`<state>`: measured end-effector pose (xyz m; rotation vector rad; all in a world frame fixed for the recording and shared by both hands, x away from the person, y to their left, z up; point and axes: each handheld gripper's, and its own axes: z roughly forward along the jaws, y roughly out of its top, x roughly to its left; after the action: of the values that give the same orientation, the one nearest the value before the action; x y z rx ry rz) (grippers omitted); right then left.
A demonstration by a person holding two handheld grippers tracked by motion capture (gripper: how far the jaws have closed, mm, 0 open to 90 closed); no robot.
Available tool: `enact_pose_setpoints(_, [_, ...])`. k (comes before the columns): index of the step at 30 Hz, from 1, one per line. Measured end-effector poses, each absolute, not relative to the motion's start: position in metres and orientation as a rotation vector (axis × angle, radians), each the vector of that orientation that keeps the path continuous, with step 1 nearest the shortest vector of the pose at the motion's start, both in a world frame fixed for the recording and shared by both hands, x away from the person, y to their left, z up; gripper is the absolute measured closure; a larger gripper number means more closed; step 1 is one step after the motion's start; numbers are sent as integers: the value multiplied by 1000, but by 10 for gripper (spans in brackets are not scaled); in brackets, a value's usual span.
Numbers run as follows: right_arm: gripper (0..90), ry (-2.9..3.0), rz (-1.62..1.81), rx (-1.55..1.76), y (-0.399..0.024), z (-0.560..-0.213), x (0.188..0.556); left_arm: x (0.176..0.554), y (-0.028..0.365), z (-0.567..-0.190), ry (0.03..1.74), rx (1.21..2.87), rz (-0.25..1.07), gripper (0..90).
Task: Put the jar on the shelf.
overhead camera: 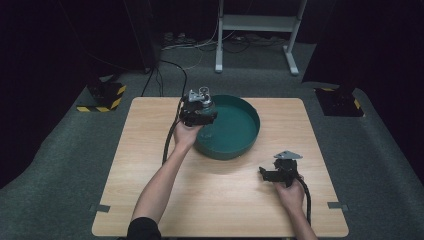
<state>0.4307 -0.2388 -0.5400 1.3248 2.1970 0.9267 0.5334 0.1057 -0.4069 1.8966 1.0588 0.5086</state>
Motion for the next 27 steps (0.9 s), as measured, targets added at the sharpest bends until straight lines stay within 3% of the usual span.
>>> enact_pose_setpoints(27, [95,2198,926,1324,-239,-540,431,536,99,-432,1078,1940,544,309])
